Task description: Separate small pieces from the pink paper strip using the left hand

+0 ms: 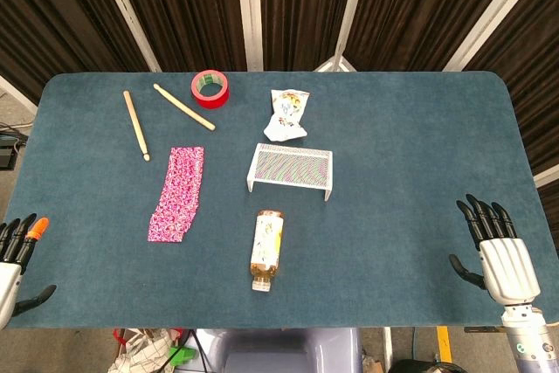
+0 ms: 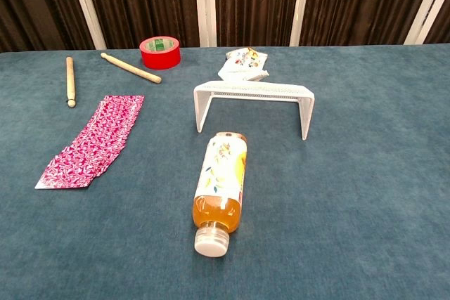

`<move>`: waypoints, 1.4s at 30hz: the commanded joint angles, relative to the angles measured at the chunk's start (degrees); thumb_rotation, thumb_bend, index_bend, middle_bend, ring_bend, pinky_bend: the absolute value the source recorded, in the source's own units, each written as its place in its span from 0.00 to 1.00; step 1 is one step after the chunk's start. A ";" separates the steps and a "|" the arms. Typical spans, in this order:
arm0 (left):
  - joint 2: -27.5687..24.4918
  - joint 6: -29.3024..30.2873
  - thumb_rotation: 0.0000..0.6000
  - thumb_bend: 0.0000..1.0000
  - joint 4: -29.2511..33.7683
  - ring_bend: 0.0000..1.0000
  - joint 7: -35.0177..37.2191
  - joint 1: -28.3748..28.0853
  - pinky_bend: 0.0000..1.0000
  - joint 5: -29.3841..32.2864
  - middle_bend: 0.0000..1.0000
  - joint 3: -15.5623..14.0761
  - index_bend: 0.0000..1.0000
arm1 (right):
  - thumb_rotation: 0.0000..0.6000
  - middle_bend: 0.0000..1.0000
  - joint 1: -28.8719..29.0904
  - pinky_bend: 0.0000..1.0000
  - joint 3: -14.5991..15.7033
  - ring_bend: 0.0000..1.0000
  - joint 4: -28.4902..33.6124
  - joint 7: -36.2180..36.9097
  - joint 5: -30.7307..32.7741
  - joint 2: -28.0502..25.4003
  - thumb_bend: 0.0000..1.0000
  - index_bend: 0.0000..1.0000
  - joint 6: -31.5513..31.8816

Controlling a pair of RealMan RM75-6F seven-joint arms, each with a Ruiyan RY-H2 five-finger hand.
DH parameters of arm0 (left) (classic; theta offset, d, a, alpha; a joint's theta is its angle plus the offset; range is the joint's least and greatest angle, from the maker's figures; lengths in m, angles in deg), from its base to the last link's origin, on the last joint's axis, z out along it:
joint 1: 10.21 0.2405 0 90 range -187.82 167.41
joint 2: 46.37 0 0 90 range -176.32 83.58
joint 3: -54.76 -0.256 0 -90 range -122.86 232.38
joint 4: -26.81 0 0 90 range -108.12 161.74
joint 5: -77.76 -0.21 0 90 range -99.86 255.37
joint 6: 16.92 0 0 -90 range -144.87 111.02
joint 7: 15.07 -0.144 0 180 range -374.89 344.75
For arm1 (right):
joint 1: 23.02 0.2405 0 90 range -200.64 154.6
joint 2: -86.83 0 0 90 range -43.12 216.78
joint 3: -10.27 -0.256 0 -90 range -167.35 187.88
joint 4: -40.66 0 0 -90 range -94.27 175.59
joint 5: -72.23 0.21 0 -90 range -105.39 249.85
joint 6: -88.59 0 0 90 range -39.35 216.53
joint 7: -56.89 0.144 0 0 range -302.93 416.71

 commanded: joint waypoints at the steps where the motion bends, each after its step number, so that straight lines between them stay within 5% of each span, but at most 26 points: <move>1: 0.01 -0.13 1.00 0.21 0.07 0.00 0.02 -0.02 0.05 0.03 0.00 -0.03 0.09 | 1.00 0.04 -0.01 0.07 0.12 0.09 -0.02 0.05 -0.10 -0.05 0.31 0.00 -0.08; 10: 0.23 -0.89 1.00 0.21 -0.03 0.00 -0.62 -0.37 0.07 0.04 0.00 -0.05 0.09 | 1.00 0.04 0.09 0.07 0.06 0.09 -0.08 0.25 -0.01 0.07 0.31 0.00 -0.24; 16: 0.65 -2.49 1.00 0.24 -0.47 0.01 -1.44 -1.15 0.09 0.21 0.09 -0.08 0.09 | 1.00 0.04 0.13 0.07 0.20 0.09 0.04 -0.36 -0.01 0.20 0.31 0.00 -0.49; 22: 1.86 -4.69 1.00 0.31 -1.91 0.24 -2.53 -3.23 0.34 -2.31 0.35 -0.18 0.09 | 1.00 0.04 0.13 0.07 0.19 0.09 -0.05 -0.18 0.34 0.07 0.31 0.00 -0.75; 25: 3.16 -6.17 1.00 0.39 -3.40 0.43 -3.17 -4.51 0.46 -3.39 0.57 -0.13 0.10 | 1.00 0.04 0.09 0.07 0.30 0.09 -0.15 -0.02 0.37 0.01 0.31 0.00 -0.84; 30: 5.48 -9.16 1.00 0.63 -5.18 0.68 -5.07 -6.72 0.61 -3.23 0.83 0.65 0.14 | 1.00 0.04 0.04 0.07 0.32 0.09 -0.18 0.28 0.34 -0.06 0.31 0.00 -0.78; 42: 7.84 -23.28 1.00 0.73 -0.92 0.71 -15.91 -12.96 0.62 6.57 0.87 2.76 0.15 | 1.00 0.04 0.09 0.07 0.26 0.09 -0.14 0.43 0.44 -0.18 0.31 0.00 -0.87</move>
